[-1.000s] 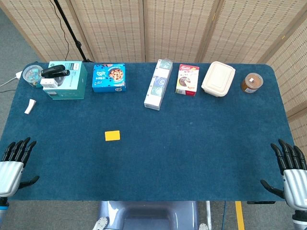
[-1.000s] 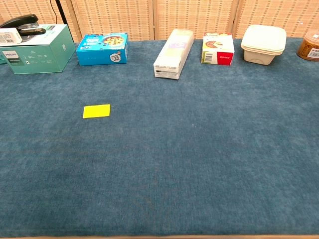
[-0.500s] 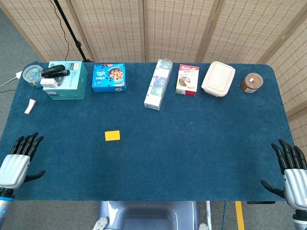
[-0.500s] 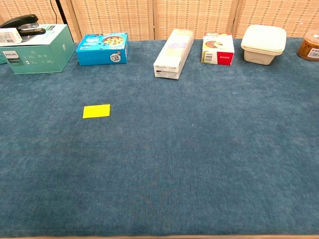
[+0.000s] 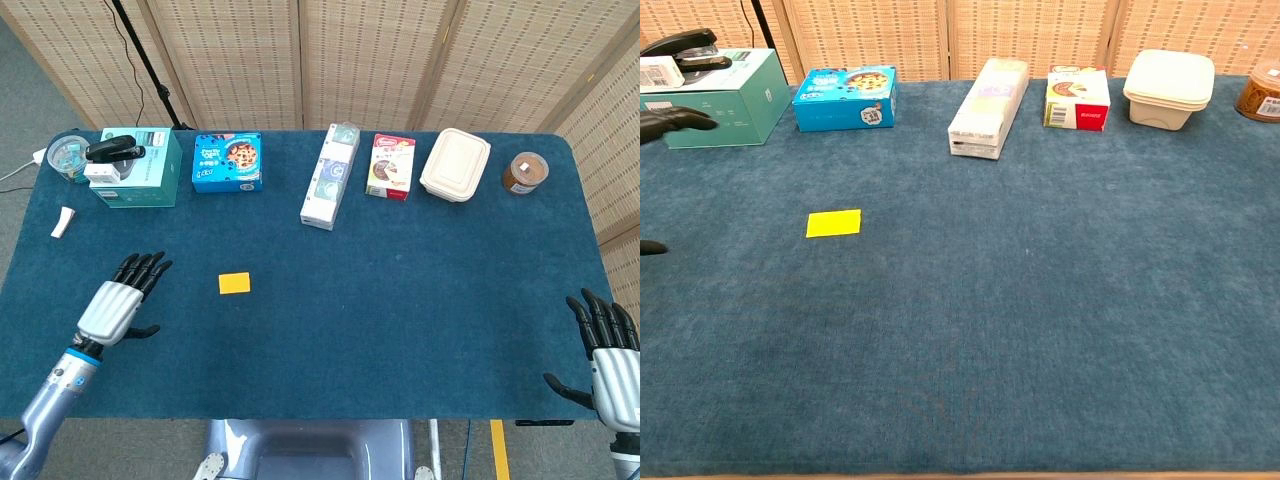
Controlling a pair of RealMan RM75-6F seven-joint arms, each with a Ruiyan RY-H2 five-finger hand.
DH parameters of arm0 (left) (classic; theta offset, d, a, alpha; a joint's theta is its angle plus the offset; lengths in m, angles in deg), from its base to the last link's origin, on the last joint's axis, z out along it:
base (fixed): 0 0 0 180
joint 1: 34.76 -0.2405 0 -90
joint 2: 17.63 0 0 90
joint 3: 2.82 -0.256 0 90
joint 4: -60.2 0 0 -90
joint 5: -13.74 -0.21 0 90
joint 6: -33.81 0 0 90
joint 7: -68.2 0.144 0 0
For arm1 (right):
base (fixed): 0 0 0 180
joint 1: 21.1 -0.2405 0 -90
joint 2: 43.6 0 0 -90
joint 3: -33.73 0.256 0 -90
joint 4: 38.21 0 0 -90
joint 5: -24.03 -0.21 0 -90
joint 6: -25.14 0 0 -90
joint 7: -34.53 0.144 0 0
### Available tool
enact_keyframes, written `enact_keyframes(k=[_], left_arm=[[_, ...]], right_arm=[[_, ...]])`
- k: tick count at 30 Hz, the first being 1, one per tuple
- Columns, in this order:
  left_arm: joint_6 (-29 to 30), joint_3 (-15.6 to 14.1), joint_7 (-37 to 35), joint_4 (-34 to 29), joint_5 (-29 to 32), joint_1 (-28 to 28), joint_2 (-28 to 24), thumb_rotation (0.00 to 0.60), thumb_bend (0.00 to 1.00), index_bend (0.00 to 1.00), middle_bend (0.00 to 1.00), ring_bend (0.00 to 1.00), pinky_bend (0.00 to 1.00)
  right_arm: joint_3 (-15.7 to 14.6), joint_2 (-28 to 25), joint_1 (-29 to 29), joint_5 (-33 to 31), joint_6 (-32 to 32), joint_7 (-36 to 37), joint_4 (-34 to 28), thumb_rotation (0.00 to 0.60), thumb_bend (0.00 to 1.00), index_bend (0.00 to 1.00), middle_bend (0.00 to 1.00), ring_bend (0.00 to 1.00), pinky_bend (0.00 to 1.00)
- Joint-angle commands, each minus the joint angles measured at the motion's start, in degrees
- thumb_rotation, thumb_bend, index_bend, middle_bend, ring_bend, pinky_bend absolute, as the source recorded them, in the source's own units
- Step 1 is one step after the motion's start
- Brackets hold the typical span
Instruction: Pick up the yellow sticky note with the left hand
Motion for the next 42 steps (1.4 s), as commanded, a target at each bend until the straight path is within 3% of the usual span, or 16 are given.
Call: enact_keyframes(k=[1, 6, 8, 29, 42], left_arm=[[-2.3, 0.7, 1.92, 1.36, 1.59, 1.85, 2.15, 0.6, 0.01, 0.0, 0.0, 0.0, 0.0], [-5.52, 1.23, 3.88, 2.37, 4.23, 3.96, 4.47, 0.6, 0.23, 0.0, 0.0, 0.0, 0.0], [-6.52, 1.4, 5.04, 2.63, 5.12, 4.74, 5.35, 0.6, 0.26, 0.0, 0.0, 0.0, 0.0], [-14.44, 4.07, 9.77, 9.86, 12.9, 12.56, 15.16, 0.6, 0.26, 0.0, 0.0, 0.0, 0.0], [-16.06, 4.42, 11.02, 14.13, 15.48, 15.11, 19.19, 0.6, 0.26, 0.0, 0.0, 0.0, 0.0]], right_arm=[[0.08, -0.1, -0.07, -0.21, 0.11, 0.33, 0.06, 0.6, 0.0, 0.0, 0.0, 0.0, 0.0], [0.2, -0.34, -0.24, -0.72, 0.49, 1.17, 0.17, 0.6, 0.0, 0.0, 0.0, 0.0, 0.0], [0.26, -0.41, -0.29, -0.86, 0.56, 1.4, 0.21, 0.6, 0.0, 0.0, 0.0, 0.0, 0.0], [0.21, -1.02, -0.94, -1.98, 2.14, 3.09, 0.33, 0.6, 0.0, 0.0, 0.0, 0.0, 0.0], [0.53, -1.51, -1.04, -2.86, 2.27, 4.7, 0.6, 0.6, 0.0, 0.0, 0.0, 0.0, 0.0]])
